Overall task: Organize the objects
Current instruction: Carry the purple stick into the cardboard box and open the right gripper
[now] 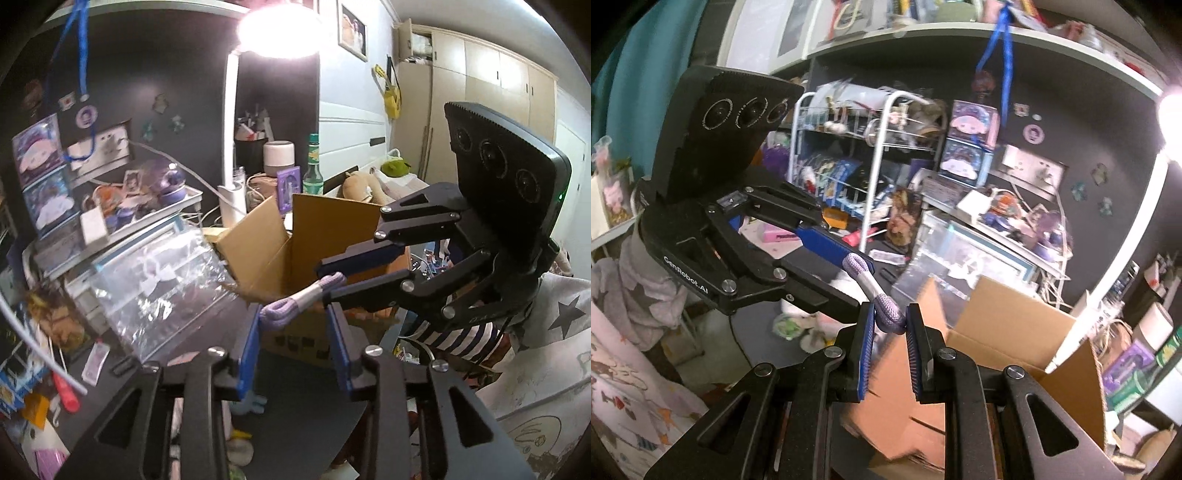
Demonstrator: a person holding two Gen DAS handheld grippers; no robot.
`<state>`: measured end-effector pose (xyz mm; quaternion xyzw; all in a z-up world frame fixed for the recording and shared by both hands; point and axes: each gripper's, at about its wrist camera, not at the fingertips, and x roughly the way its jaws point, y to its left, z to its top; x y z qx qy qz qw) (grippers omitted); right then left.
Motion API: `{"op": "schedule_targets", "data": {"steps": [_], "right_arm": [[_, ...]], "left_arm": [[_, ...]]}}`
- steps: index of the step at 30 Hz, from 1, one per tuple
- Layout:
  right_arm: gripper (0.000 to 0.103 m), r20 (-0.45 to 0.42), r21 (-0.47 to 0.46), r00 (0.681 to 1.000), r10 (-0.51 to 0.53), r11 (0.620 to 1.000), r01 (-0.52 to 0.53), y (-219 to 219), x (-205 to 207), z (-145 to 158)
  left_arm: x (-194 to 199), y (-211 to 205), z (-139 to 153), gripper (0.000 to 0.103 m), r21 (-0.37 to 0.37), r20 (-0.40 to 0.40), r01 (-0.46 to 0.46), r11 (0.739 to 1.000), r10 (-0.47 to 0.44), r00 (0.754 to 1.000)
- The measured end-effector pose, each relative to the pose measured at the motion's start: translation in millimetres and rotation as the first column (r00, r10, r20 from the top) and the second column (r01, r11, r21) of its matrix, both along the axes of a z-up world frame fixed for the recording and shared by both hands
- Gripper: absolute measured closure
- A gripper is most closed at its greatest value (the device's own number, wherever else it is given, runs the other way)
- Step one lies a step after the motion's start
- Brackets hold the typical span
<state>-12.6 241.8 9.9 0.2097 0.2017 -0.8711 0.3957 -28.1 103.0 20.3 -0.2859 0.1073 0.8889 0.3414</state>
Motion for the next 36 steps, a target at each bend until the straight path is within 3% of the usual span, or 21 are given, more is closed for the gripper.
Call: {"op": "schedule_targets", "data": {"steps": [8, 20, 30, 32, 33, 34, 36], "right_arm": [[0.09, 0.0, 0.0, 0.997, -0.077, 0.997, 0.077, 31.6, -9.4, 0.7], [0.09, 0.08, 0.032, 0.985, -0.154, 0.988, 0.151, 54.7, -35.3, -7.9], [0.09, 0.174, 0.065, 0.956, -0.235, 0.972, 0.227, 55.9, -63.4, -15.9], [0.087, 0.194, 0.068, 0.951, -0.242, 0.97, 0.233, 55.5, -66.9, -19.1], [0.077, 0.201, 0.071, 0.948, -0.246, 0.969, 0.237, 55.1, -68.2, -20.9], [0.065, 0.2, 0.071, 0.947, -0.25, 0.968, 0.24, 54.7, -67.7, -22.1], [0.059, 0.196, 0.067, 0.946, -0.259, 0.966, 0.25, 54.9, -68.4, -23.0]], "left_arm": [[-22.0, 30.6, 5.4, 0.084, -0.007, 0.021, 0.051, 0.999, -0.051, 0.998], [-53.0, 62.5, -1.4, 0.084, -0.043, 0.073, 0.08, 0.996, -0.077, 0.994], [-81.1, 73.4, -11.1, 0.084, -0.064, 0.122, 0.067, 0.996, -0.058, 0.991], [-85.0, 74.5, -13.7, 0.076, -0.071, 0.125, 0.057, 0.996, -0.048, 0.991], [-87.7, 74.9, -15.4, 0.066, -0.08, 0.125, 0.046, 0.996, -0.036, 0.991], [-89.5, 75.1, -16.6, 0.061, -0.093, 0.121, 0.03, 0.995, -0.019, 0.993], [-91.8, 73.8, -17.9, 0.055, -0.1, 0.12, 0.012, 0.995, 0.0, 0.993]]}}
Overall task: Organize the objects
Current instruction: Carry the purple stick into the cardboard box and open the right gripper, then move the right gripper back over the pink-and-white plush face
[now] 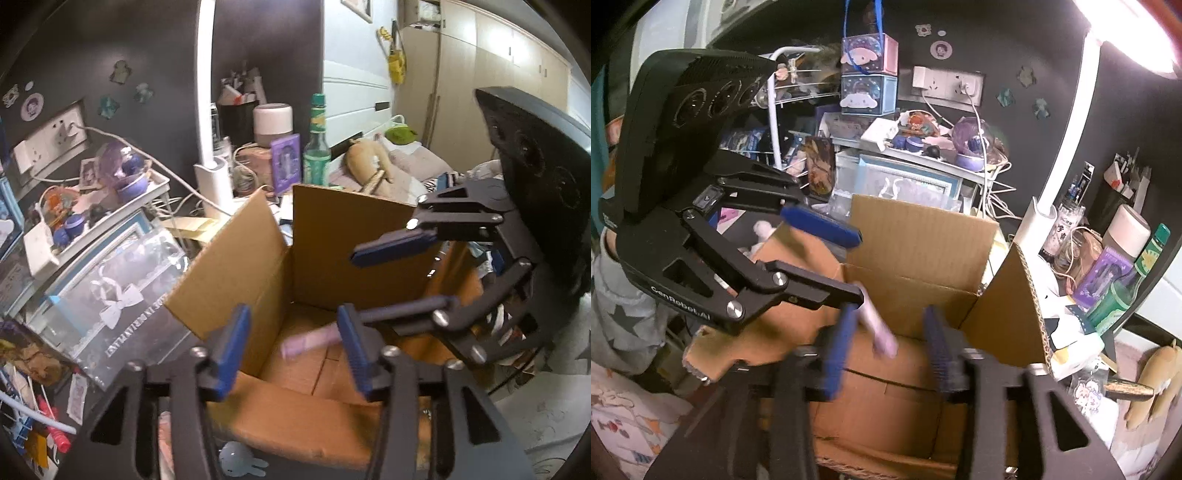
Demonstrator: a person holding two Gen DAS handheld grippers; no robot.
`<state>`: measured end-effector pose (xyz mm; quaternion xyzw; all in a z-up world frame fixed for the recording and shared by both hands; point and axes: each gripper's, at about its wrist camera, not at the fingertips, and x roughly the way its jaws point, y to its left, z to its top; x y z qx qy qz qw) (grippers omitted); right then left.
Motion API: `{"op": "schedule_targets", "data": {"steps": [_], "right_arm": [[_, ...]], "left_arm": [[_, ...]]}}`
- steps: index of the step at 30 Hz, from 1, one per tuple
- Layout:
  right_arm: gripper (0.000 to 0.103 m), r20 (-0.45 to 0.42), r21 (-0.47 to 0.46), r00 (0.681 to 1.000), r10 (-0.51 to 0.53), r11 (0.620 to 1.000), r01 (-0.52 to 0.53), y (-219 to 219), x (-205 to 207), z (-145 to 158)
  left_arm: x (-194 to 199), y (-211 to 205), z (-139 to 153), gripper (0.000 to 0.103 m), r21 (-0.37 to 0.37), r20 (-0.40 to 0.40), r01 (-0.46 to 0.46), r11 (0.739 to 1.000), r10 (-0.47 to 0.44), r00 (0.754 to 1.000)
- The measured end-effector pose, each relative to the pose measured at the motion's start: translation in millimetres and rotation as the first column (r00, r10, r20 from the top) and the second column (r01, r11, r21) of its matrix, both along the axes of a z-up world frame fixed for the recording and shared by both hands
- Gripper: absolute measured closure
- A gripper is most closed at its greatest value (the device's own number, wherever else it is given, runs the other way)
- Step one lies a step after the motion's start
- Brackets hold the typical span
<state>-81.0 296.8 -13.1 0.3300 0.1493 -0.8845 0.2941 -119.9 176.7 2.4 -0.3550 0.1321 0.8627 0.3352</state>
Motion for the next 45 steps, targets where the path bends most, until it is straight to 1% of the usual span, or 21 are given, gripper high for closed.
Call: {"op": "schedule_targets", "data": {"steps": [2, 4, 7, 9, 14, 17, 21, 23, 25, 29, 31, 34, 35, 37, 38, 40, 45], "right_arm": [[0.059, -0.001, -0.003, 1.0, -0.002, 1.0, 0.002, -0.6, 1.0, 0.9], [0.059, -0.009, -0.003, 1.0, -0.003, 1.0, 0.003, -1.5, 2.7, 3.5], [0.059, -0.028, -0.014, 1.0, 0.013, 1.0, -0.013, -5.7, 8.8, 9.5], [0.059, -0.039, -0.02, 0.999, 0.027, 0.999, -0.028, -10.8, 12.9, 12.6], [0.059, -0.074, -0.026, 0.993, 0.088, 0.996, -0.09, -34.0, 27.1, 21.6], [0.059, -0.099, -0.034, 0.987, 0.13, 0.99, -0.134, -52.4, 37.7, 26.9], [0.059, -0.125, -0.056, 0.969, 0.212, 0.974, -0.221, -82.0, 54.5, 32.4], [0.059, -0.119, -0.068, 0.957, 0.263, 0.96, -0.273, -100.6, 61.5, 32.1], [0.059, -0.109, -0.073, 0.947, 0.302, 0.948, -0.311, -114.8, 66.7, 29.2], [0.059, -0.069, -0.073, 0.921, 0.383, 0.919, -0.388, -154.8, 75.8, 10.2], [0.058, -0.024, -0.089, 0.91, 0.413, 0.906, -0.414, -172.3, 74.4, -3.9], [0.058, 0.055, -0.106, 0.9, 0.433, 0.899, -0.425, -194.0, 70.2, -32.6], [0.058, 0.093, -0.107, 0.895, 0.436, 0.898, -0.426, -202.1, 66.9, -47.3], [0.058, 0.134, -0.103, 0.895, 0.426, 0.904, -0.415, -209.8, 62.4, -67.1], [0.058, 0.162, -0.098, 0.895, 0.415, 0.909, -0.404, -217.1, 57.2, -80.6], [0.058, 0.189, -0.079, 0.897, 0.399, 0.917, -0.391, -226.6, 52.2, -98.2], [0.058, 0.219, -0.012, 0.9, 0.378, 0.923, -0.385, -247.3, 39.3, -121.7]], "left_arm": [[-0.4, -2.0, 0.8, 0.053, 0.003, 0.0, 0.003, 1.0, -0.003, 1.0], [0.9, -5.3, 3.0, 0.047, 0.003, -0.011, -0.004, 1.0, 0.004, 1.0], [6.9, -13.1, 10.3, 0.044, 0.016, -0.038, -0.012, 1.0, 0.013, 0.999], [12.2, -19.4, 15.4, 0.038, 0.023, -0.059, -0.022, 1.0, 0.023, 0.998], [26.7, -40.3, 24.9, 0.036, 0.033, -0.1, -0.054, 0.998, 0.057, 0.993], [37.9, -63.7, 30.4, 0.03, 0.057, -0.12, -0.097, 0.994, 0.103, 0.987], [56.9, -102.8, 35.6, 0.028, 0.098, -0.146, -0.167, 0.981, 0.18, 0.973], [67.2, -124.0, 36.0, 0.024, 0.119, -0.156, -0.205, 0.972, 0.222, 0.963], [79.1, -146.5, 33.9, 0.023, 0.139, -0.162, -0.243, 0.96, 0.265, 0.951], [99.7, -188.8, 18.7, 0.022, 0.155, -0.156, -0.332, 0.931, 0.354, 0.922], [106.8, -207.3, 7.9, 0.021, 0.16, -0.143, -0.366, 0.917, 0.388, 0.91], [114.6, -228.2, -10.4, 0.02, 0.165, -0.113, -0.412, 0.896, 0.433, 0.894], [117.6, -234.9, -19.2, 0.02, 0.163, -0.1, -0.427, 0.889, 0.446, 0.89], [120.8, -246.3, -35.1, 0.02, 0.164, -0.071, -0.448, 0.879, 0.464, 0.883], [122.9, -249.8, -41.7, 0.02, 0.164, -0.057, -0.454, 0.876, 0.468, 0.882], [125.9, -255.8, -55.7, 0.02, 0.165, -0.027, -0.46, 0.872, 0.47, 0.882], [130.1, -265.3, -80.1, 0.02, 0.171, 0.03, -0.477, 0.862, 0.48, 0.877]]}}
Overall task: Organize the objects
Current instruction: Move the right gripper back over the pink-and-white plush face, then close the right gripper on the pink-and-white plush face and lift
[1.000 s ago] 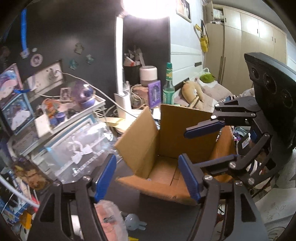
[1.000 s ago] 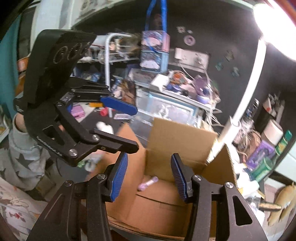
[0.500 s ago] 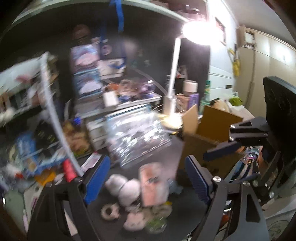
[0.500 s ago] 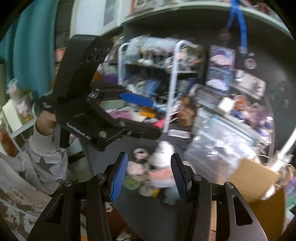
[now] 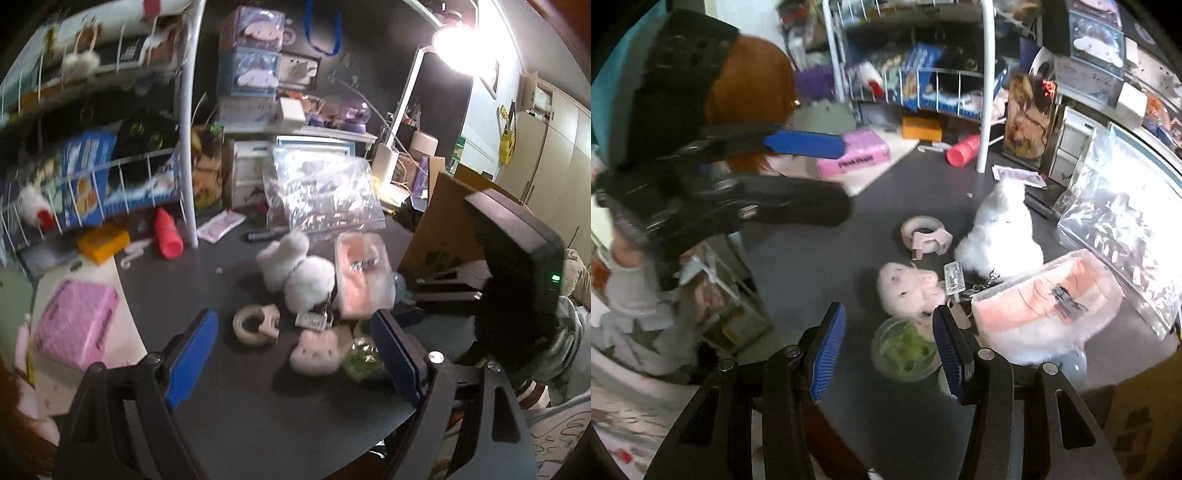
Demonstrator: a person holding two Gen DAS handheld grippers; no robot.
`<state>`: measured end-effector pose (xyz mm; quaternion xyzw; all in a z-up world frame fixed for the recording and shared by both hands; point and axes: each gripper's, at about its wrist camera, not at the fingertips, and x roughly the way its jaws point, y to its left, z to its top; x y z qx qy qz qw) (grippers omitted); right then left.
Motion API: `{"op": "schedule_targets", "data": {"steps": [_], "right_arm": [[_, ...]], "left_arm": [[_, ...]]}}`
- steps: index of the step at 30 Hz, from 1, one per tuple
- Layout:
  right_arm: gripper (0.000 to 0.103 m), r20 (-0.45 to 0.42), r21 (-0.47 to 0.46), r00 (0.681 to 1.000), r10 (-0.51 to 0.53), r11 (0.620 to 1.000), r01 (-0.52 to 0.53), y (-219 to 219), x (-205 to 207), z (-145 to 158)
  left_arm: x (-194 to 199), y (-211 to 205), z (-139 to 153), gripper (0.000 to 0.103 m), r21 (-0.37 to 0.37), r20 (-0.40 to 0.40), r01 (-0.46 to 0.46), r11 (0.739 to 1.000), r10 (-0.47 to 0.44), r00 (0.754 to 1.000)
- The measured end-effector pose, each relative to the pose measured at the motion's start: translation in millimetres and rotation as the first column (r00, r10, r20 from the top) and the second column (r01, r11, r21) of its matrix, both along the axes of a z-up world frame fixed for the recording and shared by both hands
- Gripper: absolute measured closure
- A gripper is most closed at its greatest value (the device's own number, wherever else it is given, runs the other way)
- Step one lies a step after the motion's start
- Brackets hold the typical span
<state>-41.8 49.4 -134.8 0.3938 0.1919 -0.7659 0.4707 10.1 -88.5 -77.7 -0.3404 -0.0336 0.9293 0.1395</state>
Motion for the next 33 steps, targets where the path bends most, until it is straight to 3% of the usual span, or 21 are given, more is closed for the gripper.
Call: {"op": "schedule_targets", "data": {"steps": [6, 19, 25, 31, 33], "right_arm": [[0.058, 0.025, 0.077, 1.0, 0.0, 0.997, -0.002, -18.7, -19.3, -19.2], [0.063, -0.024, 0.11, 0.999, 0.048, 0.993, -0.045, -33.1, -18.1, -22.6], [0.063, -0.069, 0.079, 0.995, 0.076, 0.994, -0.07, -31.4, -9.3, -8.3], [0.063, -0.171, 0.044, 0.98, 0.105, 0.994, -0.098, -28.3, 6.9, 18.9], [0.063, -0.221, 0.042, 0.97, 0.103, 0.995, -0.096, -25.8, 13.3, 30.0]], "left_arm": [[4.5, -12.2, -12.7, 0.02, 0.018, 0.021, -0.028, 0.999, 0.028, 0.999], [5.1, -25.8, -29.0, 0.02, 0.034, 0.063, -0.049, 0.998, 0.047, 0.997], [0.5, -19.1, -29.5, 0.02, 0.07, 0.076, 0.002, 0.998, -0.007, 0.997], [-7.7, -7.1, -15.5, 0.021, 0.14, 0.068, 0.077, 0.987, -0.087, 0.994], [-9.7, -1.7, -5.9, 0.026, 0.16, 0.055, 0.113, 0.981, -0.123, 0.991]]}}
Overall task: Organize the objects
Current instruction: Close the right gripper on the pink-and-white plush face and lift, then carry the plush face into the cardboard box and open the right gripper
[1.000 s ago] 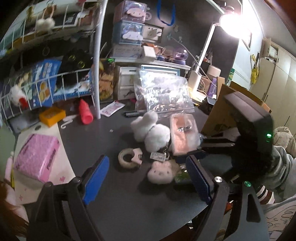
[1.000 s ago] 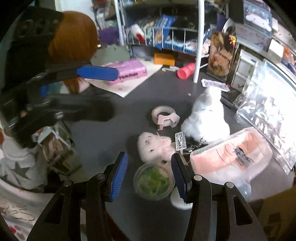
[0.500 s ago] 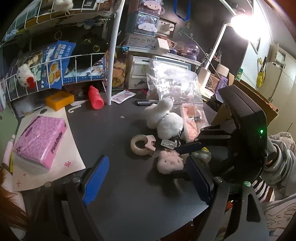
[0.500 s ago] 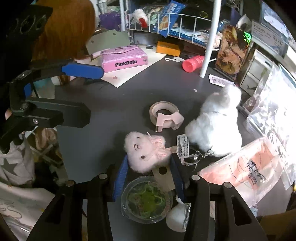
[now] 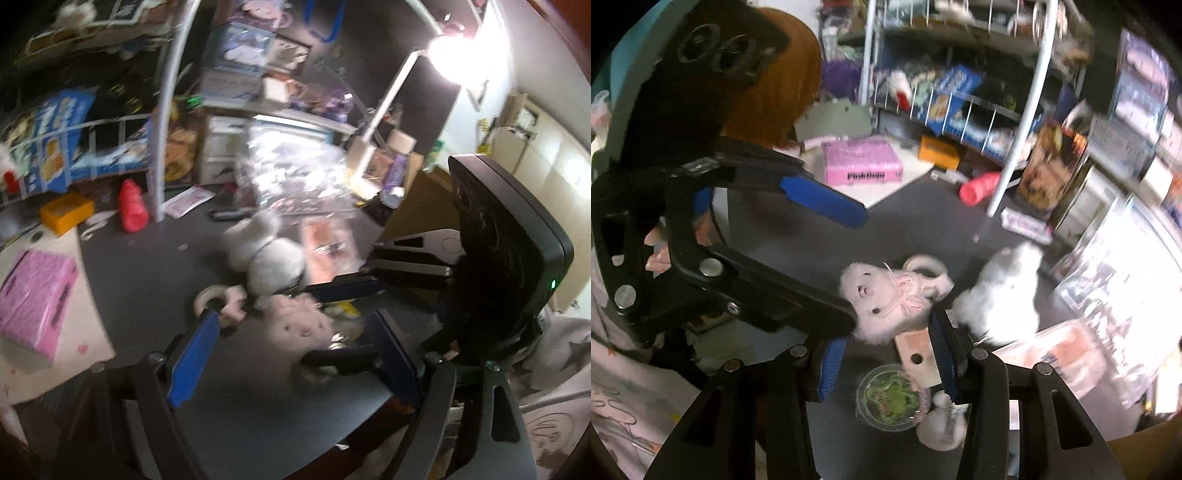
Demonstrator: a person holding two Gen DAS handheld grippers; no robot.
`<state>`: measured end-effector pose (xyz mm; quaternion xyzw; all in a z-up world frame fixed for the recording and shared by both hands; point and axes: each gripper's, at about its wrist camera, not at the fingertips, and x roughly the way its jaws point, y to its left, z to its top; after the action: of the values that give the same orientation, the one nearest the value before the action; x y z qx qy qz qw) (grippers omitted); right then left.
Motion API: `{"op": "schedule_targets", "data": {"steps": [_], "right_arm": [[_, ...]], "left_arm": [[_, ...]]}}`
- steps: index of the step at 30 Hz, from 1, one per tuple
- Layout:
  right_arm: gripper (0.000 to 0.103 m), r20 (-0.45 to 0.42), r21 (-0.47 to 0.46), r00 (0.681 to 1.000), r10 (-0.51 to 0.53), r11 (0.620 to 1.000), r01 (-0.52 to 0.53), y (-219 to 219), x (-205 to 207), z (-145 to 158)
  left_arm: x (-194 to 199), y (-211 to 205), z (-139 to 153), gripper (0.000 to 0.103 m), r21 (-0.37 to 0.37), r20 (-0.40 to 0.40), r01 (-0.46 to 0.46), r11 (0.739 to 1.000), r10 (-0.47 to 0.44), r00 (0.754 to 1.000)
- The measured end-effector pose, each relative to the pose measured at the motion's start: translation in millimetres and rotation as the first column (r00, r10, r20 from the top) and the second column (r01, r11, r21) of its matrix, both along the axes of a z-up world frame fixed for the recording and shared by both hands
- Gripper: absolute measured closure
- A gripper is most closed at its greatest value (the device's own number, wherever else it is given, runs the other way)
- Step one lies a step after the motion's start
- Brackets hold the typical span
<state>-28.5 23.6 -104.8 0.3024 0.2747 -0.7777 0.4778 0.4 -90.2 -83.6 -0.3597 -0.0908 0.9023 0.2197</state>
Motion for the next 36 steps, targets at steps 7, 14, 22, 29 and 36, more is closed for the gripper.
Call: {"op": "schedule_targets", "data": {"steps": [7, 14, 22, 29, 36], "right_arm": [[0.063, -0.124, -0.058, 0.992, -0.026, 0.998, 0.019, 22.3, 12.5, 34.9], [0.063, -0.223, -0.113, 0.97, -0.095, 0.991, 0.071, 56.4, 16.3, 69.7], [0.063, -0.273, -0.17, 0.937, -0.217, 0.97, 0.175, 113.6, 13.1, 100.2], [0.063, -0.25, -0.197, 0.915, -0.318, 0.942, 0.273, 173.7, -2.4, 108.1], [0.063, -0.199, -0.191, 0.89, -0.409, 0.907, 0.375, 218.5, -26.7, 101.4]], "left_arm": [[-7.8, 24.6, 36.7, 0.045, -0.05, -0.048, 0.051, 0.997, -0.053, 0.997], [-18.8, 61.6, 73.4, 0.061, -0.102, -0.089, 0.13, 0.986, -0.14, 0.986], [-39.6, 120.2, 106.4, 0.066, -0.165, -0.128, 0.205, 0.965, -0.227, 0.965], [-74.1, 181.6, 116.4, 0.066, -0.168, -0.109, 0.301, 0.939, -0.321, 0.941], [-111.3, 232.9, 105.0, 0.066, -0.143, -0.056, 0.366, 0.92, -0.377, 0.925]]}}
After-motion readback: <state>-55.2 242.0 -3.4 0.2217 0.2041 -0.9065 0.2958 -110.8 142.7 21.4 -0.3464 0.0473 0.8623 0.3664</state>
